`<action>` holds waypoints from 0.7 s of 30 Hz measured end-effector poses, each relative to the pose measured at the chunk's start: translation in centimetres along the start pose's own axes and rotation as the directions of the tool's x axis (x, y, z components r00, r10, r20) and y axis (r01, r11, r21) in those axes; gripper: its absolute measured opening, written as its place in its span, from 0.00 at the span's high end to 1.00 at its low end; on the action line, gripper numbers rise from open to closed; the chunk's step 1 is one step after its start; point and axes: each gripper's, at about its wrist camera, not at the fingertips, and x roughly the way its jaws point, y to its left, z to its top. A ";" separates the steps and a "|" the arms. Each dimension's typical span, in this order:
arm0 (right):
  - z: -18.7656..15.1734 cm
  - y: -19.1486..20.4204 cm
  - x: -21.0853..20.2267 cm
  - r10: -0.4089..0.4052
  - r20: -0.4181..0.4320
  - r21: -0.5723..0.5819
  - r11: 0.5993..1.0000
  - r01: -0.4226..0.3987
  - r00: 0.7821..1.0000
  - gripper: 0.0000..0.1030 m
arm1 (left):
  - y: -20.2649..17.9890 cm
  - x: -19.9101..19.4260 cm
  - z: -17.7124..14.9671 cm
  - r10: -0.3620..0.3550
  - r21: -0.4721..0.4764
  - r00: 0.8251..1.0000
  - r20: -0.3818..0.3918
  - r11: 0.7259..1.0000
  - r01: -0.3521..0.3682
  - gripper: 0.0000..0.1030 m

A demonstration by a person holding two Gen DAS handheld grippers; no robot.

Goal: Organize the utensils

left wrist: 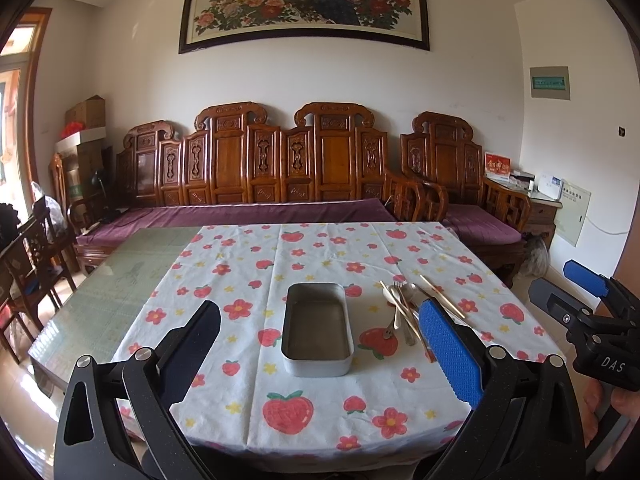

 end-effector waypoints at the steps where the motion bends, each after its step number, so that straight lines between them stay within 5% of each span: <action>1: -0.1 -0.1 0.0 0.000 -0.001 0.001 1.000 0.000 1.000 0.02 | 0.1 0.0 -0.1 0.000 -0.001 1.000 0.000 1.000 0.000 0.06; 21: 1.1 -0.3 -0.6 0.005 -0.008 0.002 1.000 -0.005 1.000 0.02 | -0.6 0.1 0.1 -0.008 0.007 1.000 -0.016 1.000 0.008 0.06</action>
